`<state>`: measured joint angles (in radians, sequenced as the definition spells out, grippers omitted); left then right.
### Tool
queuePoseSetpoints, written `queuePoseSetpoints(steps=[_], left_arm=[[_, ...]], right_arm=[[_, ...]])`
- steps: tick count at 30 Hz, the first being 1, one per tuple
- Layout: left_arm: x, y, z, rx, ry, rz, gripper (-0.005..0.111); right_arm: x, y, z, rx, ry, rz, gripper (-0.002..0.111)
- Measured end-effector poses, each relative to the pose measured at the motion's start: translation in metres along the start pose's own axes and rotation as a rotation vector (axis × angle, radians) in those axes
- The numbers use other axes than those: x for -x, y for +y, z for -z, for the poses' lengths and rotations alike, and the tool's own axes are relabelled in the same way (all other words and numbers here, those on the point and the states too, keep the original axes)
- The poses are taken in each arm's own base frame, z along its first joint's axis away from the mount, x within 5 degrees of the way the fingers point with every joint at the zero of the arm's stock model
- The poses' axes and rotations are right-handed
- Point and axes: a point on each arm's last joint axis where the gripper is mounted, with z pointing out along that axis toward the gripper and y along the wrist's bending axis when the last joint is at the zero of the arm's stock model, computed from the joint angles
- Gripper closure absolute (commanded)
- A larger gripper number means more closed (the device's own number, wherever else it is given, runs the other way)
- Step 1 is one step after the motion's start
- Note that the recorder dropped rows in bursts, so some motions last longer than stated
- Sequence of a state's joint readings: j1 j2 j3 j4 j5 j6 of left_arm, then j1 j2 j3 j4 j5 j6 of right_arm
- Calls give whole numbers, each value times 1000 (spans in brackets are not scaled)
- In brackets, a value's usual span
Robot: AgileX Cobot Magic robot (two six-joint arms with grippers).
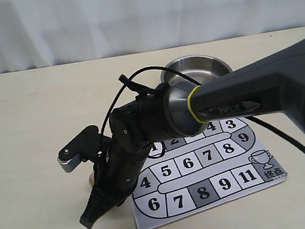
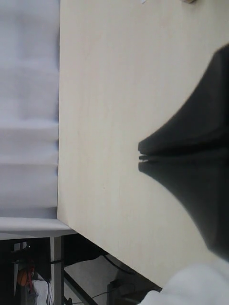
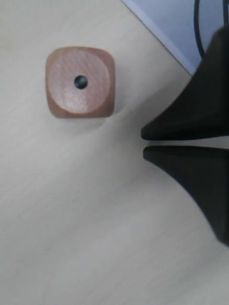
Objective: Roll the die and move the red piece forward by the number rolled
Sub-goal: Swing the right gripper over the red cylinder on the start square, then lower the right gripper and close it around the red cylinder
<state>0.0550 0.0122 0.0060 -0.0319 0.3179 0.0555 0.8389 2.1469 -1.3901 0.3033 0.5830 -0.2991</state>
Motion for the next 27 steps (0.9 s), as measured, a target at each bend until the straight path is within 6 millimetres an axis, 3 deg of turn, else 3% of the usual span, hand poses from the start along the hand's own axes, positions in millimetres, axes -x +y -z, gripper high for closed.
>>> queuePoseSetpoints(steps=[4,7,10,13,15,18,23,27], left_arm=[[0,0,0,0,0,0,107],[0,0,0,0,0,0,107],[0,0,0,0,0,0,107],[0,0,0,0,0,0,107],[0,0,0,0,0,0,107],[0,0,0,0,0,0,107],[0,0,0,0,0,0,107],[0,0,0,0,0,0,107]], right_arm=[[0,0,0,-1,0,-41,102],[2,1,5,-1,-13,-78,91],[7,3,22,1,-48,-88,76],[14,5,51,-24,-103,-62,51],[17,-2,68,-58,-137,-86,43],[19,-26,82,-115,-189,-133,42],[30,-58,79,-184,-356,-168,42],[25,-69,46,-232,-316,-96,42]])
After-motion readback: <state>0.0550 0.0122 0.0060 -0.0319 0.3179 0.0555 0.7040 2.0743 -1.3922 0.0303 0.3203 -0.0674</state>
